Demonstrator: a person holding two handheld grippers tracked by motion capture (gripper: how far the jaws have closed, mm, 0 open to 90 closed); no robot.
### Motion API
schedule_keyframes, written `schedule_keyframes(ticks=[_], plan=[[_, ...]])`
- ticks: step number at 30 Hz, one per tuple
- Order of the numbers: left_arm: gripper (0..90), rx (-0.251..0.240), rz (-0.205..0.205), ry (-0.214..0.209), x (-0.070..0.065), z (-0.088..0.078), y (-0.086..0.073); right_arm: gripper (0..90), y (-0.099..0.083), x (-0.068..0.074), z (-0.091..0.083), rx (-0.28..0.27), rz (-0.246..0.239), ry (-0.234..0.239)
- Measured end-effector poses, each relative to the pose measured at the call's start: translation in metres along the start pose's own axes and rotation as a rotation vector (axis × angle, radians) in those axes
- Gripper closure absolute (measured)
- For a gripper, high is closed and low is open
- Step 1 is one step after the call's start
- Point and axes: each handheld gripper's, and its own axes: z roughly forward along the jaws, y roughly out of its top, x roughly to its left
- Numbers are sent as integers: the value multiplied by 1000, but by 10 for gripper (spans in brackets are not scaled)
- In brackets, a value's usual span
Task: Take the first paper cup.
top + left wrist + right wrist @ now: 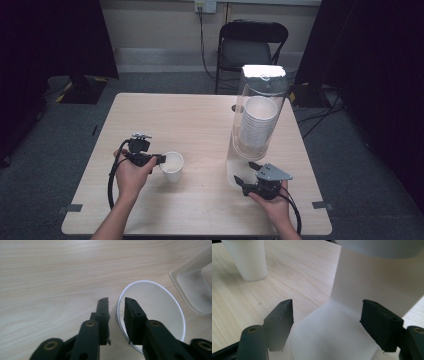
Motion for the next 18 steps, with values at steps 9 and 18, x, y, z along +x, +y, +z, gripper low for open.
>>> schedule_keyframes(ticks=[9,18], plan=[[496,-91,52,-71,2,-21,-6,257,-1,-10,-5,-6,31,-32],[401,-145,145,-115,9,-50,-23,260,0,-19,-8,-21,55,-63]])
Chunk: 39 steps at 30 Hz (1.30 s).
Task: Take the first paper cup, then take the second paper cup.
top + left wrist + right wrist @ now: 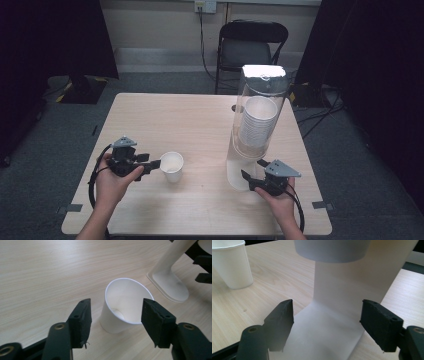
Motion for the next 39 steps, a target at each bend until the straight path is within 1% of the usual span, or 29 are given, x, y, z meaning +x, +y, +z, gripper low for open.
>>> schedule_keyframes(ticks=[2,3,6,7,8,9,10,13,14,16,18,20,23,24,25,26,27,29,31,33,35,36,37,38,39], plan=[[393,-12,6,-15,1,-6,-3,261,0,-1,0,-5,7,-6],[375,-20,11,-14,1,-9,-5,262,1,-2,0,-7,9,-4],[342,-21,41,-20,2,-15,-12,262,3,-2,0,-3,7,-7],[328,-20,58,-13,3,-17,-17,262,4,-2,0,-3,4,-10],[304,-15,70,-3,4,-18,-23,261,6,-3,0,-15,1,-10],[291,-16,77,1,5,-18,-29,258,8,-3,-1,-19,-3,-13],[278,-8,89,11,7,-17,-35,249,10,-3,-2,-17,-1,-18],[254,-10,91,22,13,-14,-52,249,13,-5,-2,-31,19,-11],[251,-8,88,26,14,-13,-56,247,13,-6,-2,-29,24,-13],[249,12,86,27,16,-10,-65,240,13,-7,-2,-21,21,-16],[249,36,101,42,18,-5,-73,240,13,-7,-2,-24,20,-19],[248,52,105,47,19,0,-81,232,14,-7,-1,-25,22,-21],[247,72,111,57,22,8,-94,204,18,-7,0,-15,13,-12],[247,81,113,56,23,10,-98,206,20,-6,0,-12,16,-10],[245,95,123,61,24,14,-102,206,21,-6,0,-15,15,-10],[243,102,123,64,24,16,-105,206,23,-6,0,-19,14,-11],[242,109,118,60,25,18,-107,210,25,-6,0,-21,15,-9],[229,93,132,64,24,20,-110,209,28,-6,0,-22,10,-14],[228,99,151,68,24,20,-109,211,30,-6,1,-27,8,-8],[217,90,158,70,23,21,-111,213,32,-4,1,-33,7,-7],[203,66,191,72,22,22,-115,213,34,-3,2,-35,-4,-10],[191,64,201,72,22,23,-116,216,35,-2,2,-39,-10,-7],[183,71,227,79,22,23,-116,220,36,-1,2,-37,-1,-3],[177,67,222,74,21,24,-117,220,37,-1,3,-39,-5,-2],[167,73,232,74,20,24,-116,228,38,-1,3,-39,-8,-4]])
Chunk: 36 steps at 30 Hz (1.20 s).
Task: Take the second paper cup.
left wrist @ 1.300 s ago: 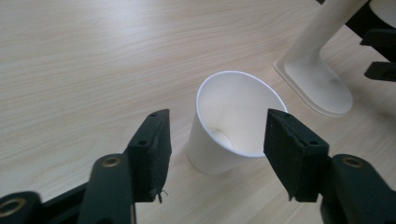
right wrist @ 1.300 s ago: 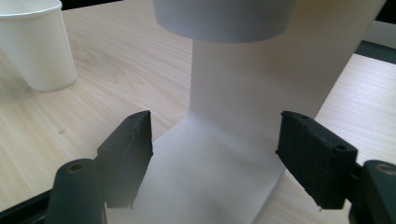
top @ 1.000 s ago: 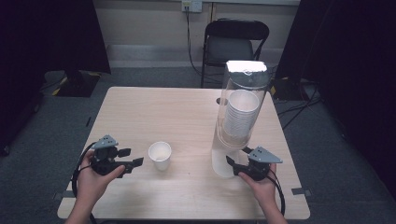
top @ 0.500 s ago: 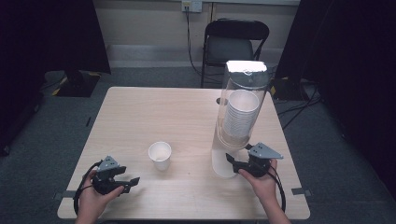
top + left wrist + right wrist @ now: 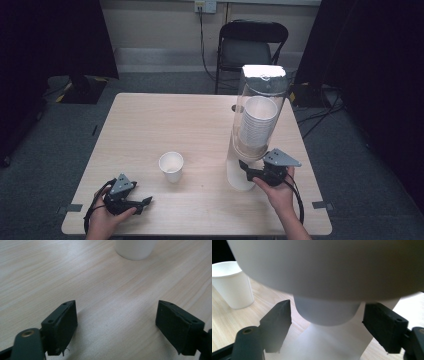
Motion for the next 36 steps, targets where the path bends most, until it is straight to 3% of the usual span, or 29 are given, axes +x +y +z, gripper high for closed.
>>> schedule_keyframes(ticks=[6,11,18,36], plan=[[147,16,28,7,-1,0,1,249,4,0,2,-15,4,-5],[147,9,27,6,-1,1,0,357,5,1,4,-28,-2,-2],[146,12,26,9,-2,1,1,368,2,0,4,-40,-2,12],[144,3,19,4,-2,1,0,374,-7,5,5,-89,7,-14]])
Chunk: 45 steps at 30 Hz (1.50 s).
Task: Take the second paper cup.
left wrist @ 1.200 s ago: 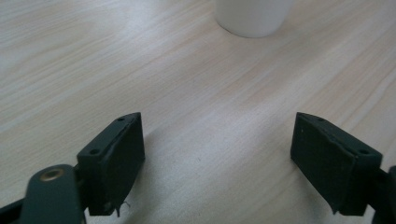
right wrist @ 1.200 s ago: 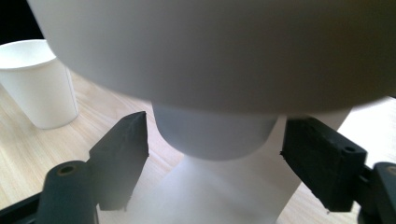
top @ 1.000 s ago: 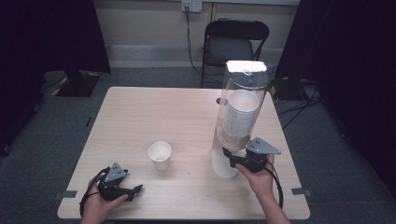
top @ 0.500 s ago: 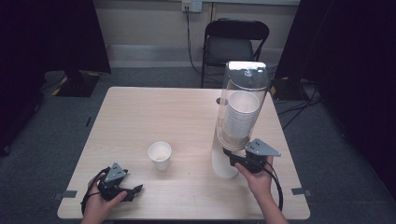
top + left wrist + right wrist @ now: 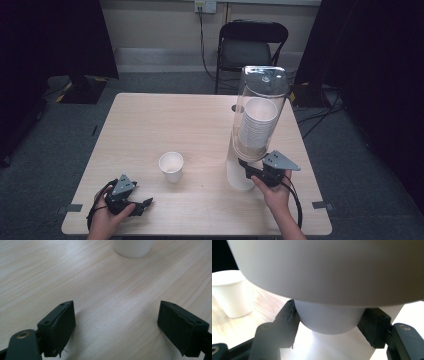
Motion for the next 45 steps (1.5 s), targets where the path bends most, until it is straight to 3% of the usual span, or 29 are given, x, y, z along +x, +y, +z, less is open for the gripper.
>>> schedule_keyframes(ticks=[16,17,18,19,20,21,22,23,24,25,28,31,33,35,37,38,41,45], plan=[[143,-2,3,0,0,0,0,382,-3,1,1,3,-8,-12],[144,-1,2,1,0,0,0,503,-4,2,1,8,-13,-16],[143,1,6,0,0,0,0,900,-7,1,1,136,-78,7],[143,5,6,0,0,0,0,900,-27,0,9,210,-87,44],[143,0,0,0,0,0,-1,900,-51,1,12,259,-42,70],[144,11,3,0,0,-1,0,900,-49,5,8,191,-105,43],[140,0,4,-4,0,0,0,900,-41,3,8,166,-40,69],[140,2,2,-3,0,0,0,825,-28,1,7,150,-52,59],[140,1,1,-3,0,0,0,658,-22,-2,7,148,-26,51],[140,2,3,-2,0,0,0,584,-19,-5,8,168,15,44],[140,1,1,-3,0,0,0,338,-22,-7,2,156,-2,17],[140,2,1,-3,0,0,0,283,-28,-4,-5,110,8,21],[140,1,1,-3,0,0,0,277,-27,-4,-7,93,46,30],[140,1,0,-3,0,0,0,271,-20,-5,-9,42,54,12],[140,1,1,-3,0,0,0,256,-8,-5,-11,-9,77,30],[140,1,0,-3,0,0,0,233,-4,-4,-10,13,50,22],[140,1,0,-3,0,0,0,224,3,-1,-7,-27,79,60],[140,1,0,-3,0,0,0,207,14,2,-4,-66,81,48]])
